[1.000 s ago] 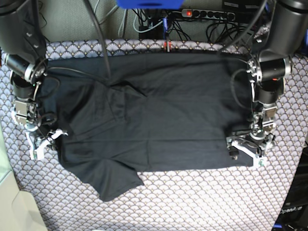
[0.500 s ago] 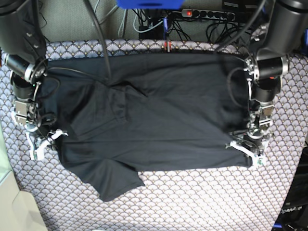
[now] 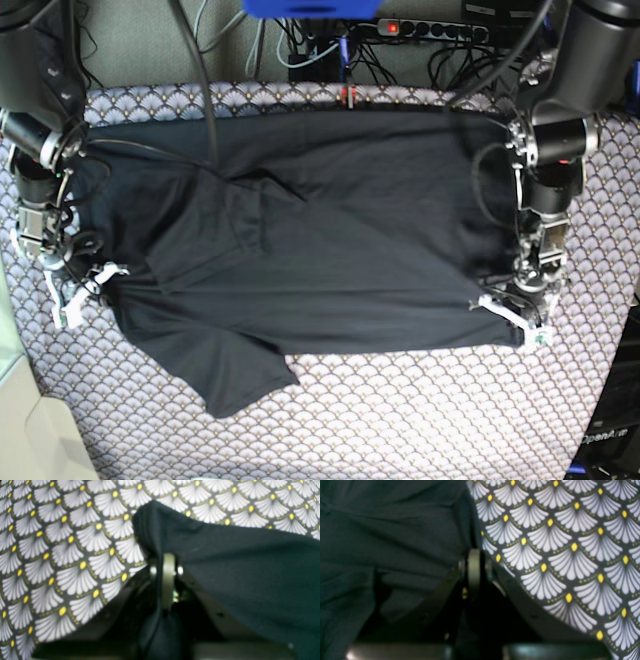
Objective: Fold the T-shirt properly
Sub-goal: 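Grasp both side edges of the shirt with both grippers, then lift the side edges and fold them toward the collar with both grippers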
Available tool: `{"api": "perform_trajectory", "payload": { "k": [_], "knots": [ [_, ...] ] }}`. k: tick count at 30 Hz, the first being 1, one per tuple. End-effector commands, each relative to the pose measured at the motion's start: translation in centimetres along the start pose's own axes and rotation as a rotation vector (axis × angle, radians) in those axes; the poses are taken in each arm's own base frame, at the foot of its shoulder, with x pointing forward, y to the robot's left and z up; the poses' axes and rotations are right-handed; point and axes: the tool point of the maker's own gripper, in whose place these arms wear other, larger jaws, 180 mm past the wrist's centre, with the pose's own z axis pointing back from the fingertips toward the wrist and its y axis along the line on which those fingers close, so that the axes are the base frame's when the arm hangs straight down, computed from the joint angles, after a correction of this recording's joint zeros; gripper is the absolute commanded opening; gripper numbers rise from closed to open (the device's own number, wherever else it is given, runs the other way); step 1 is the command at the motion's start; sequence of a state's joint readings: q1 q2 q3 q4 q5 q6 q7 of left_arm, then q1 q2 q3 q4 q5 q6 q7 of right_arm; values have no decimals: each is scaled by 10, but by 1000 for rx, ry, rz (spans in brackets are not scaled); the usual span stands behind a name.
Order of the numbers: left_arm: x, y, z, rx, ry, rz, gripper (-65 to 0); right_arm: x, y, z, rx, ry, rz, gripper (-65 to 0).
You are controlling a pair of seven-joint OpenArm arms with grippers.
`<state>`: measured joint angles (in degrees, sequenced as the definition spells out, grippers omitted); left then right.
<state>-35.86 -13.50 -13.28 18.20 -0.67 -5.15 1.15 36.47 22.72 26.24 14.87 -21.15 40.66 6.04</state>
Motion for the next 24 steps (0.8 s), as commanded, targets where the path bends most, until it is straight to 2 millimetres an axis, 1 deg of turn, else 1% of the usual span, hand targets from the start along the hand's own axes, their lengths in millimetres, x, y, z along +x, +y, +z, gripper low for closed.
{"api": "perform_trajectory", "payload": {
  "k": [1,3,5,7,8,10,12,13,15,17,19,21,23,24],
  "knots": [
    [13,17,1,45,-19,-13,-650,11,-17,6,-38,-3,22,-650],
    [18,17,5,42,-37,-27,-650,3,-18,8,-41,7,25,-650],
    [31,16,11,39,-62,-43,-650,9,-23,13,-59,-23,63,-650],
    [38,15,17,36,-68,-56,-650,6,-25,20,-75,-31,102,-650],
    [44,14,22,35,-83,-64,-650,8,-17,18,-69,-43,120,-650],
    [56,12,31,31,-111,-79,-650,14,-9,21,-75,-75,172,-650],
    [62,11,38,30,-121,-89,-650,17,-8,27,-92,-79,211,-650],
    [66,9,41,27,-127,-91,-650,18,-3,28,-95,-73,228,-650],
    [70,-1,47,12,-139,-90,-650,28,4,34,-112,-83,273,-650],
    [65,-3,52,8,-133,-96,-650,31,7,45,-134,-92,318,-650],
    [62,-5,55,4,-133,-99,-650,36,18,49,-136,-117,343,-650],
    [52,-5,60,2,-125,-107,-650,46,25,58,-154,-137,382,-650],
    [45,-4,64,3,-123,-114,-650,48,26,69,-177,-133,417,-650],
    [42,-4,67,2,-123,-119,-650,49,30,73,-182,-140,429,-650]
  ]
}}
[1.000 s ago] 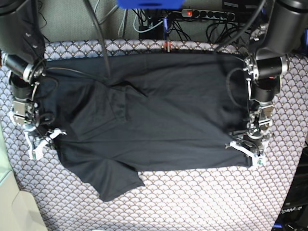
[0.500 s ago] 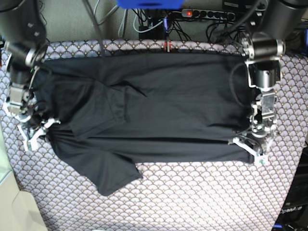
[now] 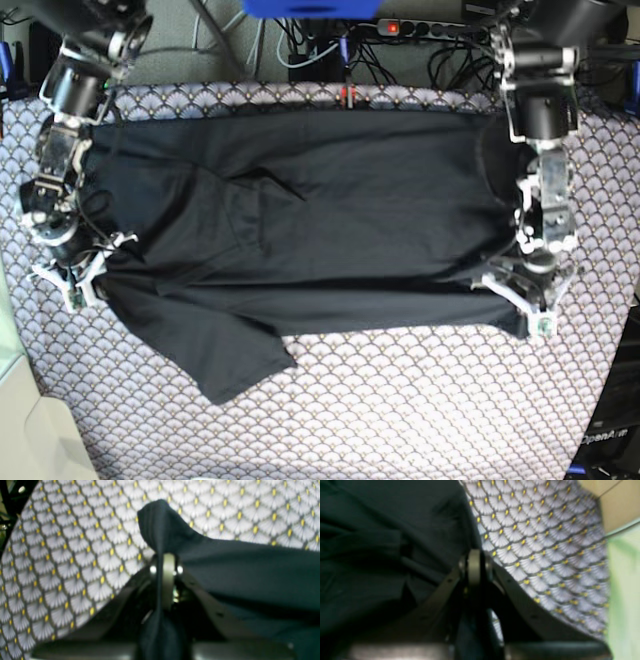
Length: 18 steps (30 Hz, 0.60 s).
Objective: Fold the T-shirt properly
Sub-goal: 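Lift the side edges and fold them toward the collar with both grippers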
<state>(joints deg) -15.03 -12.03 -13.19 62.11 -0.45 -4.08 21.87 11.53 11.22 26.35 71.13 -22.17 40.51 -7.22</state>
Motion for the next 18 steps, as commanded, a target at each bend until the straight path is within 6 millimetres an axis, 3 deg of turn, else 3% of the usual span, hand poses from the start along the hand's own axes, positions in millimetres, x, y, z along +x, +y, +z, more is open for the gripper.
{"api": "perform_trajectory", "payload": {
  "k": [1,4,7,12,18],
  "knots": [
    [28,7,3,16,-82,-2,-650,22,-14,6,-40,-65,19,-650],
    [26,7,11,15,-94,-11,-650,24,-9,19,-51,-78,51,-650],
    [22,23,21,50,-107,9,-650,26,-3,28,-58,-89,65,-650],
    [18,37,37,80,-125,11,-650,23,-19,49,-134,-104,37,-650],
    [9,35,55,75,-134,-17,-650,-4,-32,77,-215,-63,-11,-650]
  ]
}}
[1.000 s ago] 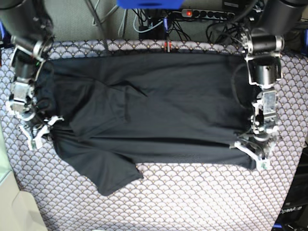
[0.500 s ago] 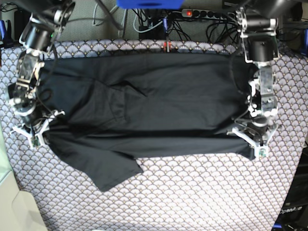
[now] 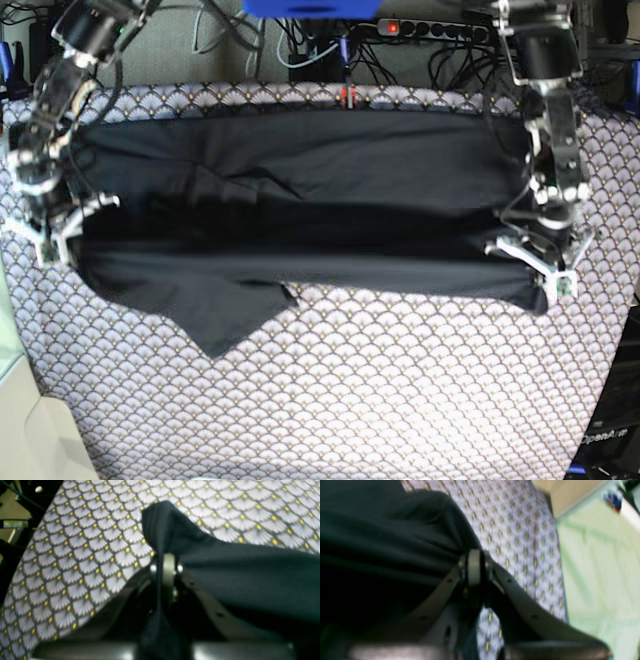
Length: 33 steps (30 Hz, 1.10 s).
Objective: Fold the T-shirt properly
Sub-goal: 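Lift the side edges and fold them toward the collar with both grippers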
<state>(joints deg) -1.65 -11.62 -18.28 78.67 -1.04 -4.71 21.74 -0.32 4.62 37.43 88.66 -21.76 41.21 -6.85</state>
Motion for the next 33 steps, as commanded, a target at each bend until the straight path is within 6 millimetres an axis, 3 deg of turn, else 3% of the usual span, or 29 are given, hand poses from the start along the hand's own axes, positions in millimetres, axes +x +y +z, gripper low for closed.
{"api": "perform_trajectory", "payload": {
  "k": [1,11,18,24,33],
  "knots": [
    [22,12,3,35,-67,-16,-650,14,-19,6,-62,-46,8,-650],
    [-15,5,34,15,-17,-42,-650,-26,-23,39,-156,27,-107,-650],
    [-41,11,61,19,28,-69,-650,-59,-2,55,-142,102,-155,-650],
    [-46,34,78,85,27,-31,-650,-70,21,73,-110,69,-220,-650],
    [-62,5,99,-36,59,-61,-650,-69,25,87,-112,4,-218,-650]
  ]
}}
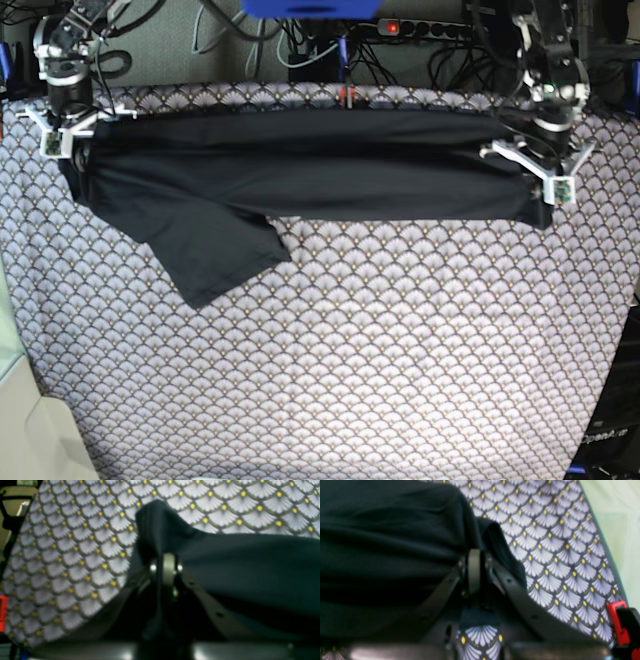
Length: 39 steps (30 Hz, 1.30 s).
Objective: Fold the T-shirt properly
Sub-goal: 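Lift the side edges and fold them toward the collar with both grippers, then release the folded shirt and raise both grippers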
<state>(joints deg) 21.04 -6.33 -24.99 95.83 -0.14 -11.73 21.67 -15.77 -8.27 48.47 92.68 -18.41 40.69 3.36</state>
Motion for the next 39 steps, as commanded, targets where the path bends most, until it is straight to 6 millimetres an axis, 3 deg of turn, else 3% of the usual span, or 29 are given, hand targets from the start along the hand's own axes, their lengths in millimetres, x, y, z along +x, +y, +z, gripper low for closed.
{"api": "perform_trajectory", "payload": {
  "k": [1,10,16,25,30,35,39],
  "knots": [
    [11,5,7,18,-42,-12,-650,17,-10,1,-25,-68,14,-650],
    [-14,7,23,10,16,-38,-650,10,-21,8,-52,-50,16,-650],
    [-13,7,23,12,15,-40,-650,0,-12,20,-35,-47,6,-650],
    [-8,4,21,-35,7,-83,-650,8,-16,39,-45,-125,-14,-650],
    [-20,14,13,-27,44,-94,-650,6,-22,40,-44,-115,2,-650],
    [-27,41,12,36,65,-80,-650,1,-38,44,-76,-101,15,-650],
    [-27,43,12,41,65,-81,-650,-12,-37,43,-74,-77,-5,-650]
  ]
}}
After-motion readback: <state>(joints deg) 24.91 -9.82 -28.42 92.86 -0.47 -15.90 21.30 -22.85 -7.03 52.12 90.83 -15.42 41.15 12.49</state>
